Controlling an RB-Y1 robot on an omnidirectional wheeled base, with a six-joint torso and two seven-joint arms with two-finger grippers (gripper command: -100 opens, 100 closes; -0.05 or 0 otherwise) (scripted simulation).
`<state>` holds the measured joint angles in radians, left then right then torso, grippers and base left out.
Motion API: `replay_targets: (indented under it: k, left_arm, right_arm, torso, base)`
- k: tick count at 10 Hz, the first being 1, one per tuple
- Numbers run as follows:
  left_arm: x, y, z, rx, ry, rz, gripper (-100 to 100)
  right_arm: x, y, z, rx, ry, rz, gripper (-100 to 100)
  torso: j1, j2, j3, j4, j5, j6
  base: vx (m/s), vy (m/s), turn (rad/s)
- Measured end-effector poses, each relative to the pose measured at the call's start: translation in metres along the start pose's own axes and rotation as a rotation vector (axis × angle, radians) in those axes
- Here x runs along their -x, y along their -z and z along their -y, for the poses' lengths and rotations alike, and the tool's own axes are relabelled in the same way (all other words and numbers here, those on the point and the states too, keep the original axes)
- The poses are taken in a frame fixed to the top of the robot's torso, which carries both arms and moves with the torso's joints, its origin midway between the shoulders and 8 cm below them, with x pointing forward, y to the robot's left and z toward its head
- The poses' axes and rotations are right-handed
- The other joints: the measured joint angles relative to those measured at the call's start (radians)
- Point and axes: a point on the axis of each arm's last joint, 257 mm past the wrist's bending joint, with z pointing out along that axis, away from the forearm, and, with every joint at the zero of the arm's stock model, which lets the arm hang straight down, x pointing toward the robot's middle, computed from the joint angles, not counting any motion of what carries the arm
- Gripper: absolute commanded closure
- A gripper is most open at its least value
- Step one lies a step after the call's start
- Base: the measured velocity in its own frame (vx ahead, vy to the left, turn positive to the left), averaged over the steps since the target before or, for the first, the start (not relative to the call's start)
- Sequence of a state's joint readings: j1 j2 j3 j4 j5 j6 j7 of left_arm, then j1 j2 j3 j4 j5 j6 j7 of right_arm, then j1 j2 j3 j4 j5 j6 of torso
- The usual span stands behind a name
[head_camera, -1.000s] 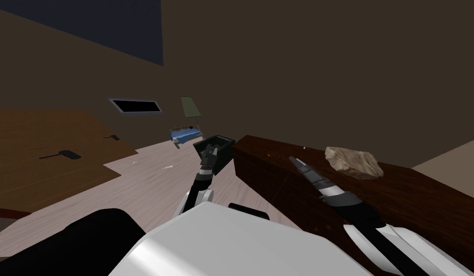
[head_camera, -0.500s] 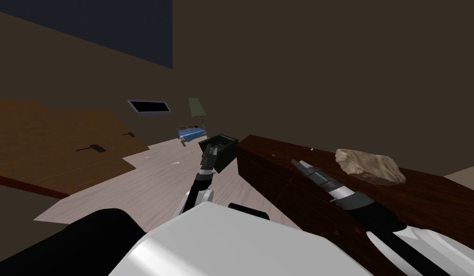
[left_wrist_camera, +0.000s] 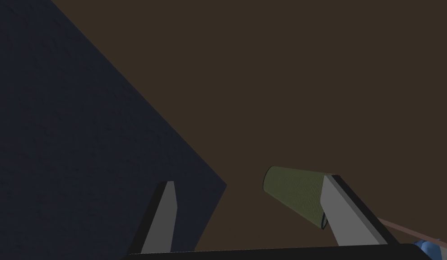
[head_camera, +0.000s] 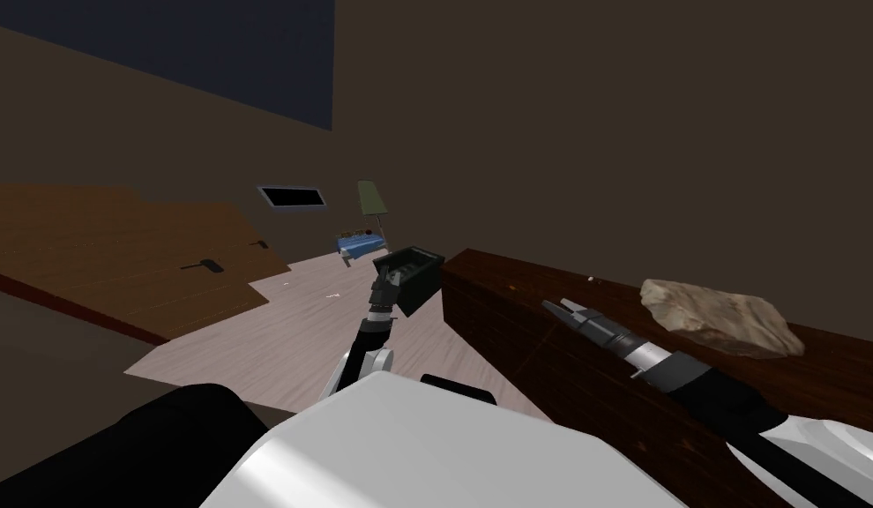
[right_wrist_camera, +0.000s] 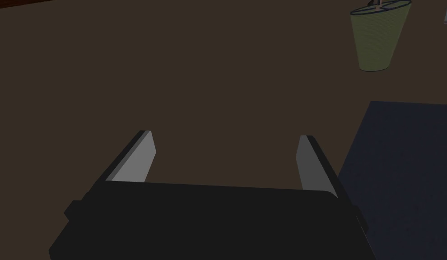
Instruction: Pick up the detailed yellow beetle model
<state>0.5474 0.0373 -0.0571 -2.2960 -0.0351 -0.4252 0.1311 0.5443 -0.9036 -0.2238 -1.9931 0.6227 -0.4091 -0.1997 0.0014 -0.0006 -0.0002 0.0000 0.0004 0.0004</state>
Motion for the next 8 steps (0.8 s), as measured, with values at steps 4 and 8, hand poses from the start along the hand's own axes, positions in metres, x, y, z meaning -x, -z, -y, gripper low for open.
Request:
replay_targets:
  k: [4, 8]
  left_arm:
    - [0.0, 0.0, 0.0, 0.0, 0.0, 0.0, 0]
    - [0.0, 0.0, 0.0, 0.0, 0.0, 0.0, 0]
  right_arm:
    - [-0.012, 0.011, 0.029, -0.023, 0.117, -0.13, -100]
    - [-0.026, 0.027, 0.054, -0.043, 0.223, -0.269, -100]
  torso:
    - [0.001, -0.001, -0.001, 0.0, 0.0, 0.0]
    - [0.0, -0.003, -0.002, -0.001, 0.0, 0.0]
  base:
    - [0.027, 0.051, 0.091]
    - [0.048, 0.044, 0.085]
